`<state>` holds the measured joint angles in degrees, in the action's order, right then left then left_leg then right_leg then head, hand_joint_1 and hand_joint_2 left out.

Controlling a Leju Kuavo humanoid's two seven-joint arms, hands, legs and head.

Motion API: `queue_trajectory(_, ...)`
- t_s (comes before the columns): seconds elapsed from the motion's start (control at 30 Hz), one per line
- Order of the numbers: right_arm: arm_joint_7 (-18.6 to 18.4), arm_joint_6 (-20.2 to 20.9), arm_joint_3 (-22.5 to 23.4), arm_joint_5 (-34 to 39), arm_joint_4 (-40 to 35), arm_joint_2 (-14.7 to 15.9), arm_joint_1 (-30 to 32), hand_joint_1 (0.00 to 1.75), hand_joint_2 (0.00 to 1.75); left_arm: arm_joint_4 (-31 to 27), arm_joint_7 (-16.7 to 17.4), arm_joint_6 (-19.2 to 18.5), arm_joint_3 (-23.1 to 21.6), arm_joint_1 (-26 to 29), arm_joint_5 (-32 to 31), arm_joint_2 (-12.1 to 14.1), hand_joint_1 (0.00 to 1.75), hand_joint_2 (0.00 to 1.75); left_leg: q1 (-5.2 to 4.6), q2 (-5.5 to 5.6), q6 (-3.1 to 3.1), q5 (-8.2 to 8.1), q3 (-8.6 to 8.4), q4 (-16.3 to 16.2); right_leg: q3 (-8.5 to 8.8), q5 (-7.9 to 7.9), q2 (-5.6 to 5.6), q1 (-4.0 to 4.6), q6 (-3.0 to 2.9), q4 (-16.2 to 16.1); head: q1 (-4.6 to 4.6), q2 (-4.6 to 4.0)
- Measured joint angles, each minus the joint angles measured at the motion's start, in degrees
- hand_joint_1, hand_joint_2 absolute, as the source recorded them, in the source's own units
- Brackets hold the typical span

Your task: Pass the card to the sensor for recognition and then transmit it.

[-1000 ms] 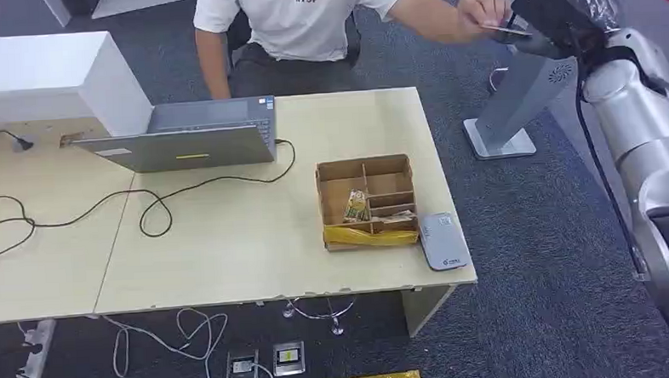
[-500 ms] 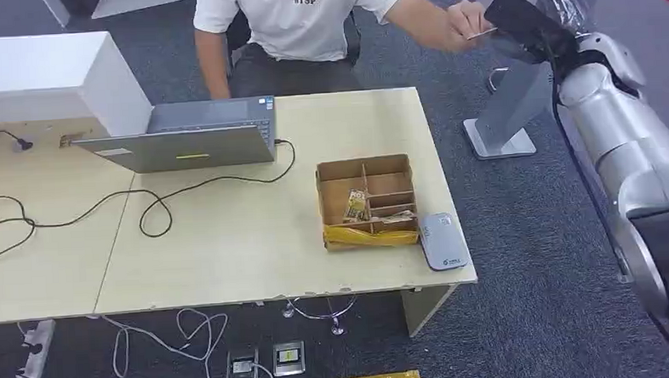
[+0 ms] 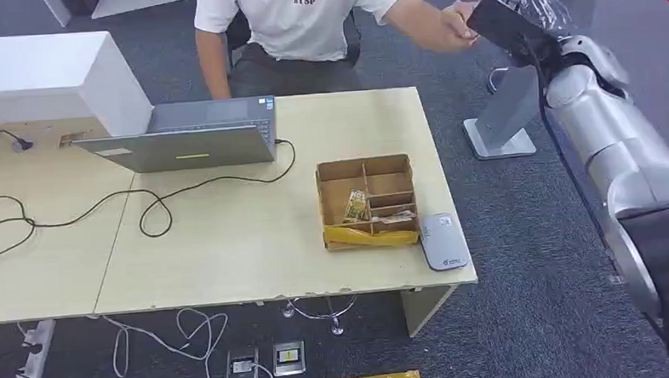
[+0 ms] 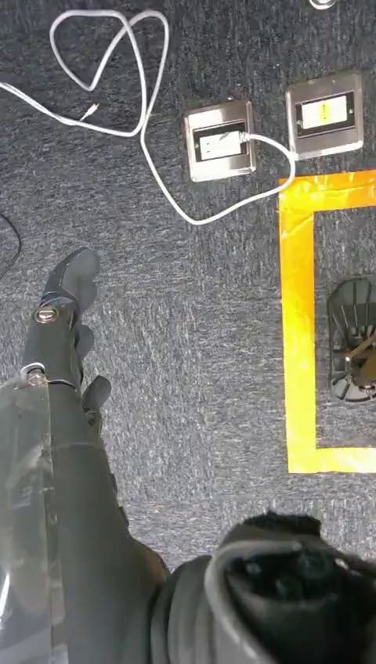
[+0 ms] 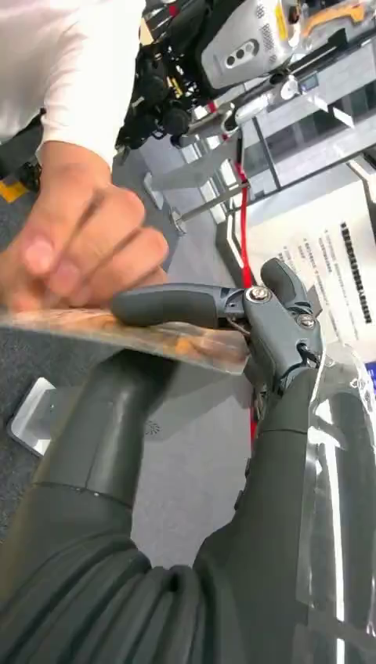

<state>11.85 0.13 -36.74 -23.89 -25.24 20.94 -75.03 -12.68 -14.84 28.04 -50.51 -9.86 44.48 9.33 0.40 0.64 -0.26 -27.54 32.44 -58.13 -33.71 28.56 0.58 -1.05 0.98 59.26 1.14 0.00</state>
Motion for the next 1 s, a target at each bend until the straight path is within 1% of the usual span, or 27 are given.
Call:
queue_trajectory(0.2, 0.0, 0.0, -0.4, 0.1, 0.0, -0.3, 0.0, 1.75, 1.75, 0.0, -0.2, 0.2, 0.0, 0.0, -0.9, 0.0, 0.0, 0.0, 0.0, 0.0, 0.0, 0.0, 0.0, 0.0, 0.0, 0.0, -0.01, 0.0, 0.0, 0.0, 0.0, 0.0)
queue_trajectory(0.33, 0.7, 0.2, -0.7, 0.7, 0.0, -0.3, 0.8, 1.75, 1.75, 0.0, -0.2, 0.4, 0.0, 0.0, -0.6, 0.0, 0.0, 0.0, 0.0, 0.0, 0.0, 0.0, -0.02, 0.0, 0.0, 0.0, 0.0, 0.0, 0.0, 0.0, 0.02, 0.0)
queue_trajectory(0.43, 1.5, 1.2, -0.8, 1.7, -0.5, -0.3, 2.1, 1.75, 1.75, 0.0, -0.2, 1.0, 0.0, 0.0, -0.1, -0.1, 0.0, 0.0, 0.0, -0.02, 0.0, 0.0, -0.03, 0.0, -0.01, 0.0, -0.03, 0.0, 0.0, 0.0, 0.0, 0.0)
queue_trajectory(0.53, 2.7, 3.4, -0.8, 3.7, -2.4, 0.4, 4.2, 1.75, 1.75, 0.0, -0.2, 1.3, 0.0, 0.1, 0.5, -0.3, 0.0, 0.0, 0.0, -0.03, 0.0, 0.0, -0.03, 0.0, -0.01, 0.0, -0.03, 0.0, 0.0, 0.0, 0.0, 0.0)
queue_trajectory(0.7, 3.1, 5.3, -0.8, 6.8, -8.7, 3.2, 10.8, 1.75, 1.75, 0.0, -0.2, 1.8, 0.0, 0.2, 1.6, -0.5, 0.0, 0.0, 0.0, -0.02, -0.01, -0.02, -0.05, 0.0, -0.01, 0.0, -0.02, 0.0, 0.0, 0.0, 0.04, 0.0)
queue_trajectory(0.87, 0.6, 5.6, 0.1, 8.5, -16.5, 6.8, 19.8, 1.75, 1.75, 0.0, -0.2, 2.4, 0.1, 0.2, 2.4, -0.7, 0.0, 0.0, 0.0, -0.02, -0.02, -0.05, -0.03, 0.0, 0.0, 0.0, -0.02, 0.0, 0.0, -0.1, 0.0, 0.0)
queue_trajectory(1.0, -0.5, 6.1, 1.6, 8.0, -22.3, 8.7, 26.6, 1.75, 1.75, 0.0, 0.1, 2.7, 0.2, 0.2, 2.4, -0.8, 0.0, 0.0, 0.0, -0.04, -0.03, -0.06, -0.04, 0.0, -0.01, 0.0, -0.03, 0.0, 0.0, -0.1, -0.02, 0.0)
